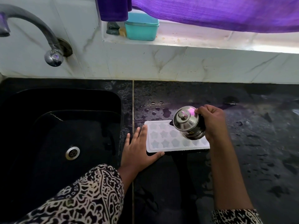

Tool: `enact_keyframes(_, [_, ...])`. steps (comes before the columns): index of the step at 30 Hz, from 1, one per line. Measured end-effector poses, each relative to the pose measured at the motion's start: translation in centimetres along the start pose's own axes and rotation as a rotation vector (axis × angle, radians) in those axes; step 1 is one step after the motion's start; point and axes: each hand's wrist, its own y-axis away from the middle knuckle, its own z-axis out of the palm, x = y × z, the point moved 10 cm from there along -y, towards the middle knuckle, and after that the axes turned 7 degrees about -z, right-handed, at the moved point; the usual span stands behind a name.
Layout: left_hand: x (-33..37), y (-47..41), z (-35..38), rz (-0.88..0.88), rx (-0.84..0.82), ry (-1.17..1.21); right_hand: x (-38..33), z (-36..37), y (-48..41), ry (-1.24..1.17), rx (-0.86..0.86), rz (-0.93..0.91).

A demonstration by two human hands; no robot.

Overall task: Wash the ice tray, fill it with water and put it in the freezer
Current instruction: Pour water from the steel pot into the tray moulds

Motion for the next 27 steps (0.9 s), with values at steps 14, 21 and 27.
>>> enact_keyframes(14, [0.09,0.04,-0.03,0.009,0.012,-0.001,0.14,-0.40,-0.06,-0.029,0.006,0.007])
enact_keyframes(21, [0.18,0.10,-0.22,0.006,0.014,0.001,-0.28,-0.41,0.15,-0.003,-0.009,-0.002])
enact_keyframes(27, [0.14,0.07,-0.16,0.007,0.008,0.009,-0.61,-0.43,0.16,-0.001,-0.006,-0.012])
